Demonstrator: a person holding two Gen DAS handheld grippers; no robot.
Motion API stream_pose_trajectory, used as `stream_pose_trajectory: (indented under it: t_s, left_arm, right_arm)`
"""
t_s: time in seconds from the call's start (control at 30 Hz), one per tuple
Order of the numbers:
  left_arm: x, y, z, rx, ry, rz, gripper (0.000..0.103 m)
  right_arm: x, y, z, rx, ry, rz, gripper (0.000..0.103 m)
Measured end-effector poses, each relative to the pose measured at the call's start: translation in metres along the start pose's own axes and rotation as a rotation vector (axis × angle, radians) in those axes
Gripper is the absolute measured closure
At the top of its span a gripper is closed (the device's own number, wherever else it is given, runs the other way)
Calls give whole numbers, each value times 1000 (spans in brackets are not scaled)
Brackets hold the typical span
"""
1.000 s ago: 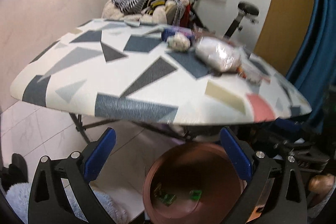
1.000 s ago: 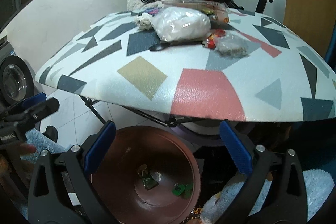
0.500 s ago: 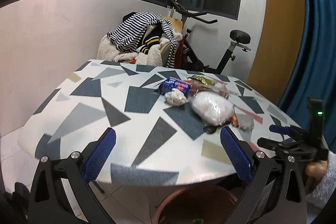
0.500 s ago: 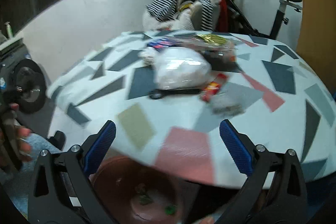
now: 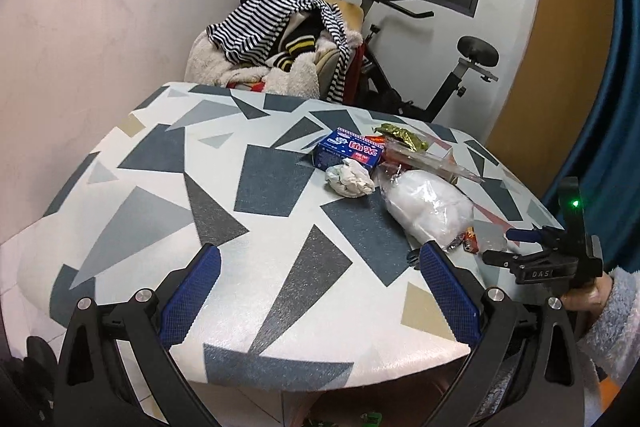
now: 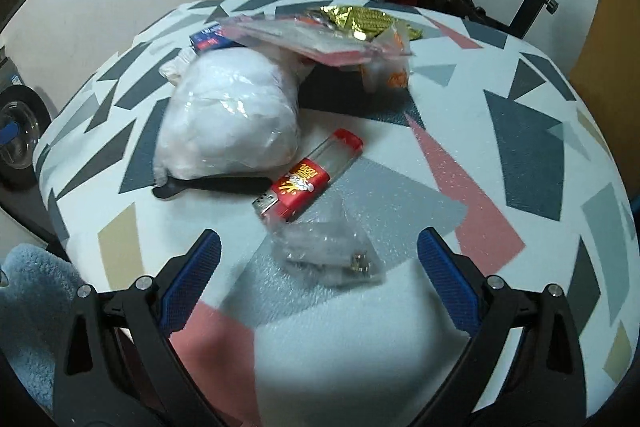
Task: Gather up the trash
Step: 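Grasp the clear plastic bag with the right gripper while left returns to table, then grasp the gold foil wrapper with the left gripper and lift it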
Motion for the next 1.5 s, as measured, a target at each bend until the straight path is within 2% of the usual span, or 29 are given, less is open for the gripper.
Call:
stream_pose_trajectory:
  t_s: [0.03, 0.1, 0.13, 0.2, 0.27, 0.4, 0.67, 0.77, 0.8, 0.9, 0.97, 1.07, 1.13, 1.23, 1.37, 1.5]
  left_arm:
    - [-4, 1, -1, 2, -5, 6, 6]
    - [-10, 2, -4, 4, -12, 12, 6]
    - [-14, 4, -6, 6, -18, 17, 6]
    - [-20, 5, -12, 9, -35, 31, 6]
    - [-30, 5, -19, 25, -63, 61, 6]
    - [-45, 10, -37, 28, -106, 98, 13]
    - [-61, 42, -63, 12, -172, 117, 13]
    - [-79, 62, -73, 15, -240, 166, 21]
    - [-88, 69, -77, 14, -263, 189, 28]
    - [-127, 103, -86, 35, -330, 255, 35]
    - [-153, 123, -92, 56, -359, 290, 36]
    - [-217, 148, -95, 137, -375, 407, 39]
    - [-256, 156, -89, 232, -375, 476, 50]
    - [-305, 164, -84, 347, -361, 535, 56]
    - [-341, 164, -90, 330, -315, 576, 59]
    - [-363, 157, -92, 380, -310, 617, 67]
  right_arm:
    - [-3, -1, 0, -6, 7, 8, 8]
    - [-6, -1, 0, -8, 5, 21, 24]
    - [-5, -2, 2, 6, 1, 16, 26]
    - [-5, -2, 5, 28, -10, 21, 43]
    - [-1, -3, 8, 44, -1, 26, 52]
    - [9, 1, 8, 34, 17, -15, 54]
    - [32, 24, -6, 10, 26, -97, 55]
    - [35, 32, -16, 3, 17, -120, 55]
    - [35, 35, -22, -6, 13, -125, 55]
    - [35, 42, -40, -38, 5, -142, 55]
    - [35, 45, -52, -60, 3, -153, 55]
    - [35, 50, -70, -95, 3, -164, 55]
    - [33, 51, -81, -114, 0, -170, 55]
    - [29, 53, -95, -140, -10, -177, 55]
    - [23, 53, -108, -172, -11, -183, 55]
    - [20, 52, -114, -186, -7, -185, 55]
Point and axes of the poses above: each gripper's, at about its wrist camera, not at the fingertips, and x roughly against the way its jaws point, z to its left, y to its top, the point moved 6 cm from there along -x, roughly the way its jaws point, and after that the axes turned 4 degrees about y, right-handed, at the moved point
